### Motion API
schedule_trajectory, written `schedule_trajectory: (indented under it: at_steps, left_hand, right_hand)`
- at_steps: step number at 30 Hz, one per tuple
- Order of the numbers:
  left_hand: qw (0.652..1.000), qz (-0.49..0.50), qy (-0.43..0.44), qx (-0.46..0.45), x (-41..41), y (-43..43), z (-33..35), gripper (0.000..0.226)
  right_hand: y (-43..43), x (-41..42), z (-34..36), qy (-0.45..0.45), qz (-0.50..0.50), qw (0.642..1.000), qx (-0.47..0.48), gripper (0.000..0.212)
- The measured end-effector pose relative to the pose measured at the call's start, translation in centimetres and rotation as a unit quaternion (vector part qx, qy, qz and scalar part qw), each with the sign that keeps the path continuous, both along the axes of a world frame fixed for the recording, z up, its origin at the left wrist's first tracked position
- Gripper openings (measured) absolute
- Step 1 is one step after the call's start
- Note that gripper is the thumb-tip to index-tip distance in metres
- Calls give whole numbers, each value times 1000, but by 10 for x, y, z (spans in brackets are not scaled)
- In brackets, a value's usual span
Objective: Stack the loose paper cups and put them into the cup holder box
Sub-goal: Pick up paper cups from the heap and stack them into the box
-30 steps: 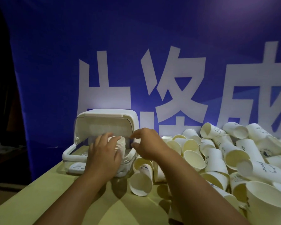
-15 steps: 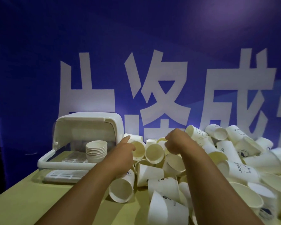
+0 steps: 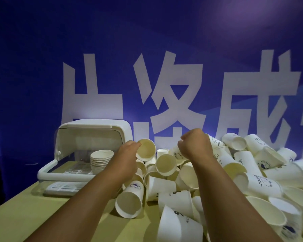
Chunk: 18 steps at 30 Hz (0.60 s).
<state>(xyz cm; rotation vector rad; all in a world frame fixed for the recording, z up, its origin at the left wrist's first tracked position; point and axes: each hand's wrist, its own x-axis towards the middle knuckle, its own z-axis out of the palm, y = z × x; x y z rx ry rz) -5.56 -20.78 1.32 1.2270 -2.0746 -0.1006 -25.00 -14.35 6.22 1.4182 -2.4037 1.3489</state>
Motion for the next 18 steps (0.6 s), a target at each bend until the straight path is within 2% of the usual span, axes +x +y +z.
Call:
schedule_trajectory:
  at_steps: [3,6,12,16,18]
  left_hand:
    - [997,19,63,-45,15,4,6,49]
    - [993,37,89,-73,36,13,14,37]
    - [987,29,111,-114,81,23,2,20]
    - [987,45,103,-118,100,18,-7,15]
    - [983,57,126,-124,106,16,-5,16]
  right_hand:
    - [3,8,4,-18,4,995,-100,24]
    - [-1,21,4,-10,40,987,-155,19]
    - [-9,57,-2,-66,129,970,-196,16]
    - [-7,79,-7,-83,164,959,-214,34]
    - [-6,91,-11,-83,185,954,-221,40]
